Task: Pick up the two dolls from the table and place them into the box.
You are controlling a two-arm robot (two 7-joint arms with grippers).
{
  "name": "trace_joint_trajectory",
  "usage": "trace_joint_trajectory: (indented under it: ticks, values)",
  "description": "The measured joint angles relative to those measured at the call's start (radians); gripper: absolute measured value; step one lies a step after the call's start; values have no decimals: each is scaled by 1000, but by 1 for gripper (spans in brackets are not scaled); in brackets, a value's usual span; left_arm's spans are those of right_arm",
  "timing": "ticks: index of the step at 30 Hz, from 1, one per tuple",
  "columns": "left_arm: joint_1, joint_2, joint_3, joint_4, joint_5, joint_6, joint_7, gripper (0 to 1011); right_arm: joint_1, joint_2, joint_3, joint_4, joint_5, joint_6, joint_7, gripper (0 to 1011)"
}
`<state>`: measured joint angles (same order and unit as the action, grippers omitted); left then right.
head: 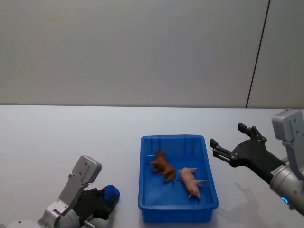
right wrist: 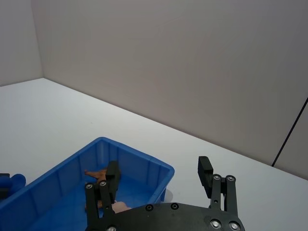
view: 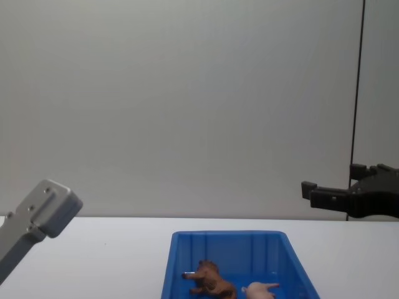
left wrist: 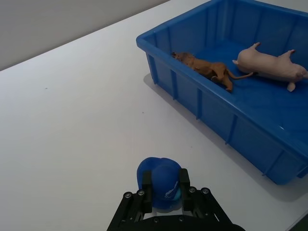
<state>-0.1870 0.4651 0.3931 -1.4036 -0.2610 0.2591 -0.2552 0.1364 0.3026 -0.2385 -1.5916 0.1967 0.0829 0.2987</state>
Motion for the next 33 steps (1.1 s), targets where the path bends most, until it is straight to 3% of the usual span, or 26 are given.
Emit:
trace_joint_trajectory:
  ticks: [15, 22, 27, 29, 33]
  values:
    - [-30, -1, -16, -54, 42, -33, -5, 235, 0, 0, 0, 0, 0, 0, 0, 1001]
    - [-75, -34, -10, -60, 80, -65, -39, 205, 0, 0, 0, 0, 0, 0, 0, 1001]
    - [-117, -76, 8, -34, 101, -102, -68, 172, 0, 0, 0, 0, 0, 0, 0, 1001]
    - [-133, -94, 16, -21, 107, -119, -80, 190, 0, 0, 0, 0, 0, 0, 0, 1001]
    - [-160, -123, 28, 7, 115, -148, -104, 360, 0, 0, 0, 0, 0, 0, 0, 1001]
